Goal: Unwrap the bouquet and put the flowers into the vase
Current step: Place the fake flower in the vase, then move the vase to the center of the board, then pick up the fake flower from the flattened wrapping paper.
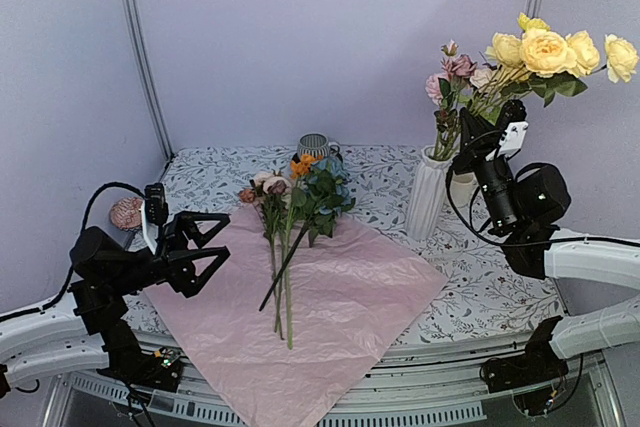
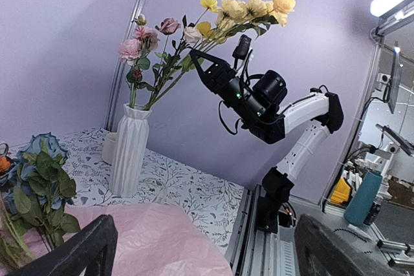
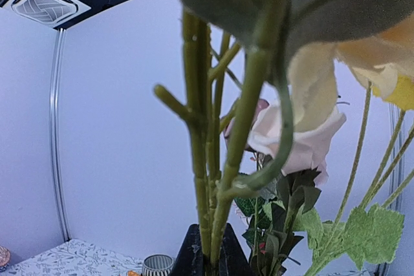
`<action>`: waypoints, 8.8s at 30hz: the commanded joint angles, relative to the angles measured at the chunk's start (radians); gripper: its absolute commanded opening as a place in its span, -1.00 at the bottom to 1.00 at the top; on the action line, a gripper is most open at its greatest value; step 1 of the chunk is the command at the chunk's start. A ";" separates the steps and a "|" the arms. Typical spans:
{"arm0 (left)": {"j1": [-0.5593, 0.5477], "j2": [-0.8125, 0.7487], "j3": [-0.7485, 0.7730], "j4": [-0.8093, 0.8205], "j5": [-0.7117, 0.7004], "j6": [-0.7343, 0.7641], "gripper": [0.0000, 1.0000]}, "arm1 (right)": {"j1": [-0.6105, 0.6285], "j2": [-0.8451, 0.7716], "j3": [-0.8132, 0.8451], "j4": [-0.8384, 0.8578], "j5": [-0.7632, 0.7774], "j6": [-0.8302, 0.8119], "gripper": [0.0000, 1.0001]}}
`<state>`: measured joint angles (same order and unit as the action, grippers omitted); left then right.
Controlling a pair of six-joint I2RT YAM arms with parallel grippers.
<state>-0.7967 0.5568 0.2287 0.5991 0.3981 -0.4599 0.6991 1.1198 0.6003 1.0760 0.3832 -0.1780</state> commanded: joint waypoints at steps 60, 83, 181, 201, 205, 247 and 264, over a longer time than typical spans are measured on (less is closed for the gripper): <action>-0.011 -0.073 -0.021 -0.019 -0.008 -0.013 0.96 | -0.005 0.180 -0.099 -0.558 0.004 0.346 0.98; -0.011 -0.079 -0.020 -0.044 -0.017 -0.003 0.96 | -0.196 0.464 -0.214 0.049 -0.213 0.309 0.98; -0.012 -0.061 0.010 -0.097 -0.050 0.035 0.96 | -0.386 0.990 0.465 0.109 -0.561 0.230 0.48; -0.010 -0.032 0.011 -0.078 -0.051 0.037 0.96 | -0.386 0.996 0.512 0.013 -0.568 0.198 0.91; -0.011 -0.039 0.010 -0.078 -0.051 0.036 0.96 | -0.386 0.978 0.492 0.008 -0.561 0.198 0.97; 0.006 0.915 0.601 -0.661 -0.357 0.083 -0.02 | -0.265 0.134 -0.076 -0.685 -0.555 0.594 0.86; 0.005 1.288 0.900 -0.849 -0.475 0.085 -0.21 | -0.265 0.095 -0.193 -0.506 -0.533 0.516 0.90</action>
<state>-0.7937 1.7996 1.0874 -0.1780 -0.0158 -0.3710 0.4316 1.2579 0.4187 0.5045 -0.1413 0.3538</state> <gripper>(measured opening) 0.399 0.950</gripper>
